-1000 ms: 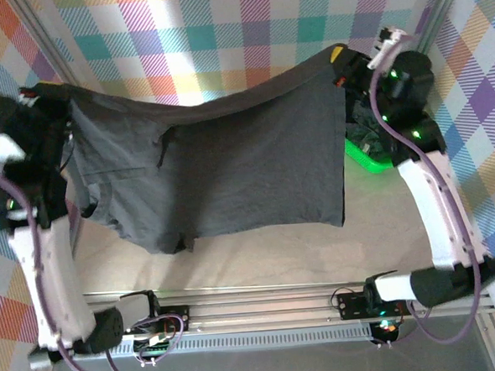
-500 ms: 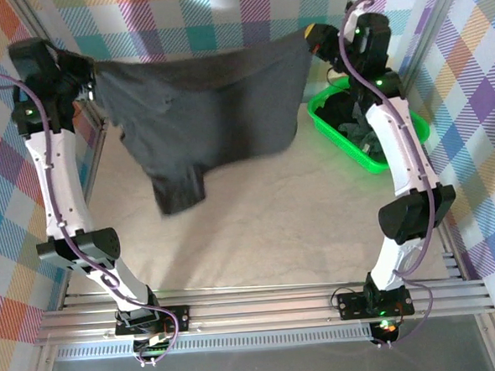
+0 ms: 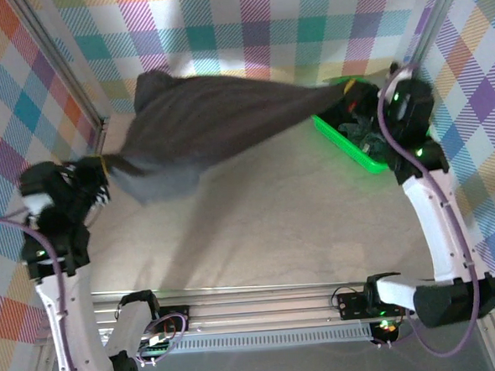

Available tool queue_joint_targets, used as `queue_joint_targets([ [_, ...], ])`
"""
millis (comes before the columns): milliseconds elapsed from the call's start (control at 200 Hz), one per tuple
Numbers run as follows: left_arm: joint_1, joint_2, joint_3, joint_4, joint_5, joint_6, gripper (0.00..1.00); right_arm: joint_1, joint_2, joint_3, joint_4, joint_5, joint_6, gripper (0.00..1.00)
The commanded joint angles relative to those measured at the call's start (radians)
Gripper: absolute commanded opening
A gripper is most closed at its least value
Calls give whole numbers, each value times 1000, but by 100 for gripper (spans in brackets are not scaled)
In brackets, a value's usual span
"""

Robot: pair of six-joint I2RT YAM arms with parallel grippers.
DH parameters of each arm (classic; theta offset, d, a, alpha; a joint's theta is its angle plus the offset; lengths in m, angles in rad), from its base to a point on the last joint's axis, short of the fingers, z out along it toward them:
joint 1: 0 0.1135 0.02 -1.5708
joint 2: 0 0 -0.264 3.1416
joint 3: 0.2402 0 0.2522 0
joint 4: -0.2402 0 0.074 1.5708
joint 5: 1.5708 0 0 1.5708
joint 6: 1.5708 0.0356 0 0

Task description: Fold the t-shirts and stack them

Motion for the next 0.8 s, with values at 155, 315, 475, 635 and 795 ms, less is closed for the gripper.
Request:
queue_joint_targets([
  [155, -8, 241, -306, -57, 19, 255, 60, 4, 198, -197, -182, 5, -66, 53],
  [315, -23, 309, -370, -27, -3, 353, 57, 77, 248, -216, -180, 24, -99, 52],
  [475, -33, 388, -417, 77, 16, 334, 50, 140, 346, -214, -135, -10, -110, 49],
  [635, -68, 591, -325, 142, -2, 307, 43, 155, 536, -100, -121, -26, -146, 45],
  [795, -73, 783, -216, 131, -84, 310, 36, 153, 723, 77, -181, 0, -192, 45],
])
